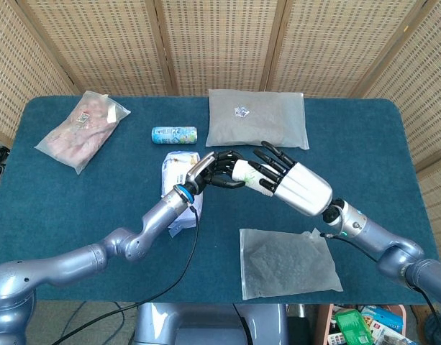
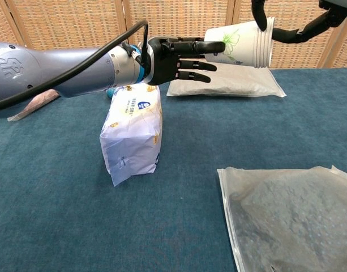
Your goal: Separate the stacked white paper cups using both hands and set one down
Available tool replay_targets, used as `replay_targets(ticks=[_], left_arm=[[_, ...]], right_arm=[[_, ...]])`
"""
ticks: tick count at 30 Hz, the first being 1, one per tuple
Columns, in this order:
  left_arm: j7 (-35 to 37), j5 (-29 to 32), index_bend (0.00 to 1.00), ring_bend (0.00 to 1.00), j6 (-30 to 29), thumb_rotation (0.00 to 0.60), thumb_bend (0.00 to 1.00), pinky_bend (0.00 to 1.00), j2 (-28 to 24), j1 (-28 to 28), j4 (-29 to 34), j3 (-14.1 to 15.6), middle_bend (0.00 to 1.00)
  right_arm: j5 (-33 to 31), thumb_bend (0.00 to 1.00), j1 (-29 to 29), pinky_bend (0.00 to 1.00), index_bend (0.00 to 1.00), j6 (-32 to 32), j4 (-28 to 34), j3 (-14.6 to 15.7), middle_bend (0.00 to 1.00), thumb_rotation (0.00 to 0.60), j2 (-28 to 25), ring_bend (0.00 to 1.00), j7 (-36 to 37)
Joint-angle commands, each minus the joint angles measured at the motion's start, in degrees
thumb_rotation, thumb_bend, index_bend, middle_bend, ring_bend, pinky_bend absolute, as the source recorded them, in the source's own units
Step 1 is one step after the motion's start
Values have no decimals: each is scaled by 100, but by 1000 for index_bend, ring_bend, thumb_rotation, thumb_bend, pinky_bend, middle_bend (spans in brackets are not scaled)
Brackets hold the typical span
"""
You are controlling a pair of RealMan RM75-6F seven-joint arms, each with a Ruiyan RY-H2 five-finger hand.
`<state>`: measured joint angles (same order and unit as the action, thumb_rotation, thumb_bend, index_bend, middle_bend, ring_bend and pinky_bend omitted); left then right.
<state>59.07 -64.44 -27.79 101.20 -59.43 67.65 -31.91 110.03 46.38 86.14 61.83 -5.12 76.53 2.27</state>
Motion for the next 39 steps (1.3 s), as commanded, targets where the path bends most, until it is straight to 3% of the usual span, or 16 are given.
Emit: replay_targets(ticks=[1, 16, 25, 33, 39], left_arm=[[0, -4, 472, 431, 4, 600, 231, 462, 1, 1, -3, -3, 478], [64, 16, 472, 431, 8, 600, 234, 462, -75, 117, -33, -36, 478], [234, -115, 473, 431, -59, 600, 235, 462, -450, 438, 71, -55, 478], [363, -508, 472, 431, -304, 600, 237, 461, -1249, 998, 510, 18, 478], [-140, -1335, 472, 431, -729, 600, 246, 462, -2168, 1430, 804, 488, 478]], right_arm=[[-1, 602, 0, 31, 644, 15, -5, 10, 327, 600, -4, 151, -8], [14, 604, -168, 40, 645, 337, -282, 133, 337, 600, -117, 157, 35], [50, 604, -468, 40, 645, 667, -546, 313, 341, 600, -355, 161, 87], [26, 604, -730, 40, 645, 763, -697, 471, 343, 600, -425, 163, 40], [85, 604, -750, 40, 645, 521, -941, 630, 343, 600, -356, 164, -70]])
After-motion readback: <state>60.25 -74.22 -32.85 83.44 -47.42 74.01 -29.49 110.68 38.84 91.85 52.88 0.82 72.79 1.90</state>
